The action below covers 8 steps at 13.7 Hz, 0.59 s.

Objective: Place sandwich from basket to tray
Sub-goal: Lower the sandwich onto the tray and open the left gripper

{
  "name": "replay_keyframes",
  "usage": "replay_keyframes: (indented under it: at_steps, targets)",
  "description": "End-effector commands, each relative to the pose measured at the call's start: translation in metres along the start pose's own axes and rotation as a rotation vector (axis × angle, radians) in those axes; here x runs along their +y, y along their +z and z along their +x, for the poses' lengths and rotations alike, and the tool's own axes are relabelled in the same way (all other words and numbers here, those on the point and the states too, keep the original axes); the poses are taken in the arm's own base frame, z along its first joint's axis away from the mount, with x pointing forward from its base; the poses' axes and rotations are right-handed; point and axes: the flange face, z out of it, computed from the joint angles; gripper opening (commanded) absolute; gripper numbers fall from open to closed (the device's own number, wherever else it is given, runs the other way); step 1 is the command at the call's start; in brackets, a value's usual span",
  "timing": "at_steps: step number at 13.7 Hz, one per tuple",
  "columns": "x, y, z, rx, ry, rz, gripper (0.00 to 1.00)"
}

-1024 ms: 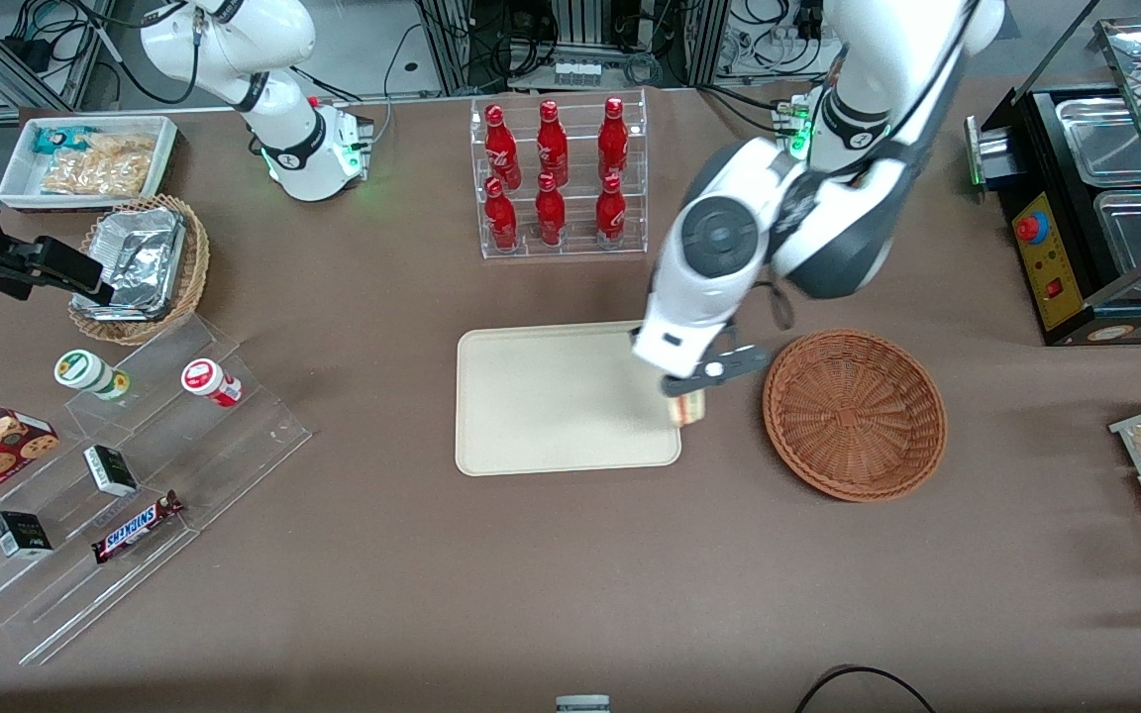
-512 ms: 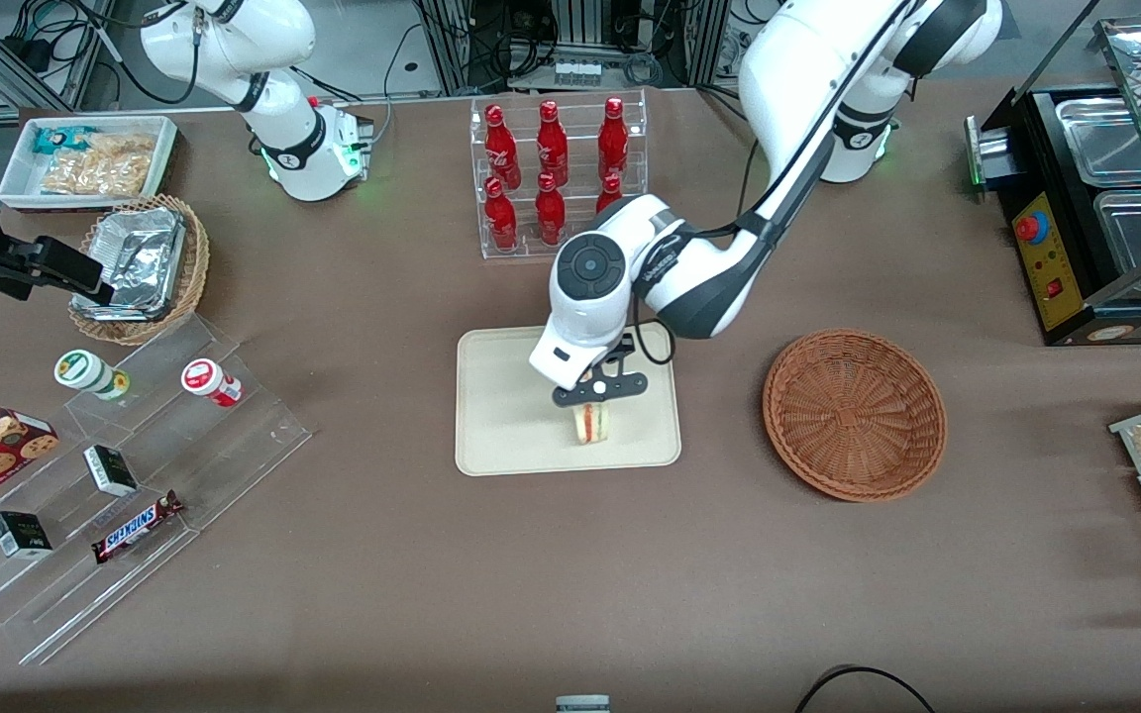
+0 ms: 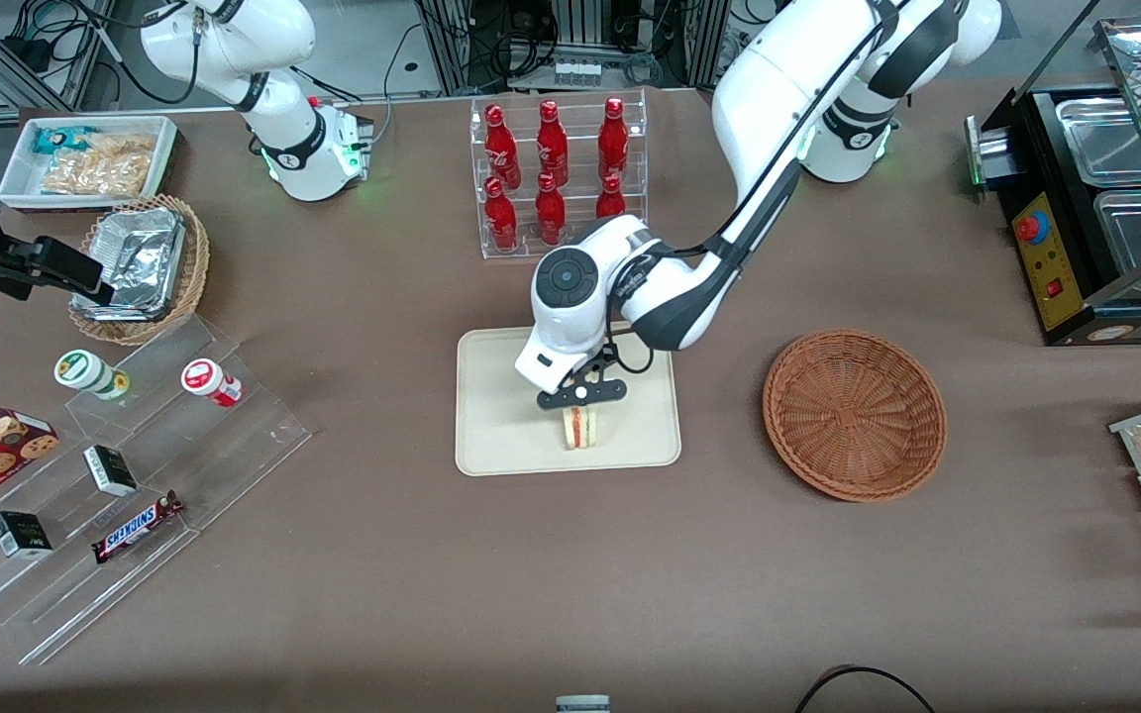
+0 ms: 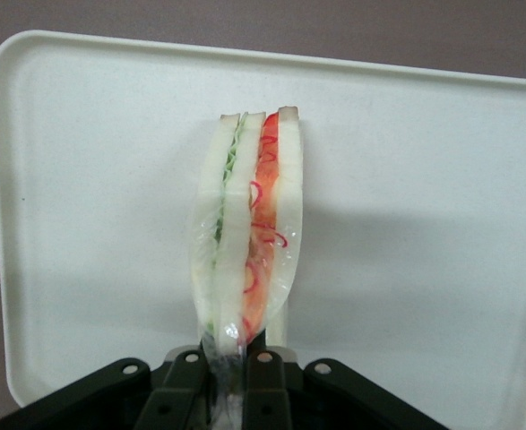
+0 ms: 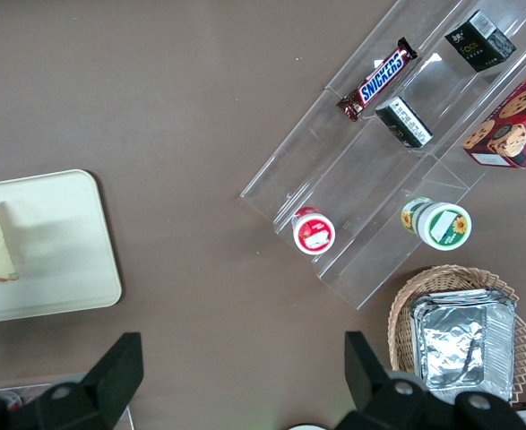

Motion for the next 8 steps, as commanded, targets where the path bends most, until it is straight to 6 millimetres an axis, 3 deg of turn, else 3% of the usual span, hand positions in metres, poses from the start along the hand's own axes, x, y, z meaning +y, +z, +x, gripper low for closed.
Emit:
replay_keyframes:
  at_steps: [1, 4, 5, 7, 8]
  targets:
    - [0.0157, 0.0095, -0.0056, 0.039, -0.009, -0.007, 0.11]
    - [0.0162, 0.0112, -0.0068, 0.039, -0.006, -0.006, 0.15]
    - [0.0162, 0.0112, -0.0068, 0.039, -0.006, -0.006, 0.23]
    - [0.0158, 0.0094, -0.0072, 0.041, -0.003, -0.005, 0.85]
    - [0.0151, 0.0058, -0.0064, 0.044, -0.006, -0.006, 0.99]
